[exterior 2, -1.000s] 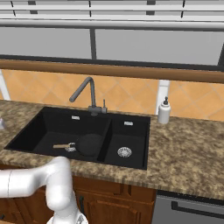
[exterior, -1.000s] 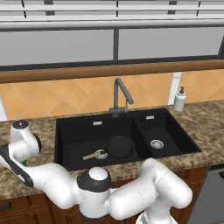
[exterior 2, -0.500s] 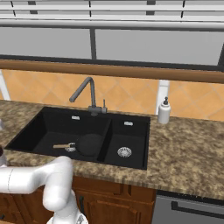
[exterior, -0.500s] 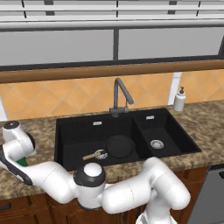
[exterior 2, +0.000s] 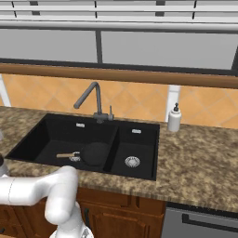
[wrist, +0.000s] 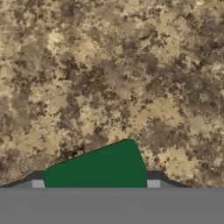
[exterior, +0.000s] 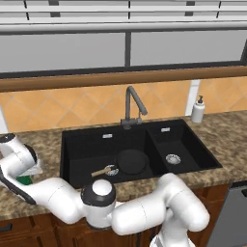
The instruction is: Pick the pan and sponge and place them into the sink. Then turn on the water.
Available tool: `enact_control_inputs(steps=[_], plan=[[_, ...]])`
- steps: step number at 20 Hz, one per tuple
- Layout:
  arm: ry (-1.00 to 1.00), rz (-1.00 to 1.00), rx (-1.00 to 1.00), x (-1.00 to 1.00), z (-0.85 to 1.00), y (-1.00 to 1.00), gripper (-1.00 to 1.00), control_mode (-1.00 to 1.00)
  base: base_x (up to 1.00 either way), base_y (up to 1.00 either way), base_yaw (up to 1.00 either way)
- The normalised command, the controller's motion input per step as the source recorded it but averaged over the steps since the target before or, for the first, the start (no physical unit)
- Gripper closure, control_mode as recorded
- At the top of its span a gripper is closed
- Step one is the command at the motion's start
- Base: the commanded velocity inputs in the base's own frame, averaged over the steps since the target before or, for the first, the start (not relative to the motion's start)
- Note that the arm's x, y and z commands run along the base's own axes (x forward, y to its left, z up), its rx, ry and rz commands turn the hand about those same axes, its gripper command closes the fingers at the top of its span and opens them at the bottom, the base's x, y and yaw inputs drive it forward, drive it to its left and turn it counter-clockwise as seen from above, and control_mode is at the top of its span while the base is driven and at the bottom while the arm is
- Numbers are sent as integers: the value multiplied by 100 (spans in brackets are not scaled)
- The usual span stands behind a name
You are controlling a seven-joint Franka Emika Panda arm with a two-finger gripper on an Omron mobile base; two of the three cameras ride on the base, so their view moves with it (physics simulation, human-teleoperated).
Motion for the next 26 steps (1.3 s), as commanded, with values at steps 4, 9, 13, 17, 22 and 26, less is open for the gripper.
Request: enact_control_inputs(steps=[4,9,13,17,22,26], plan=[[0,-45,0,-72,-98,-89,100,-100,0,0,0],[0,-52,0,-54,-31,-84,100,-100,0,0,0],[-5,-62,0,-5,0,-71,100,-100,0,0,0],[-4,-75,0,0,9,-35,100,-100,0,0,0],[-1,-79,0,3,24,-25,100,-100,0,0,0],[-2,-81,0,14,30,-15,100,-100,0,0,0]])
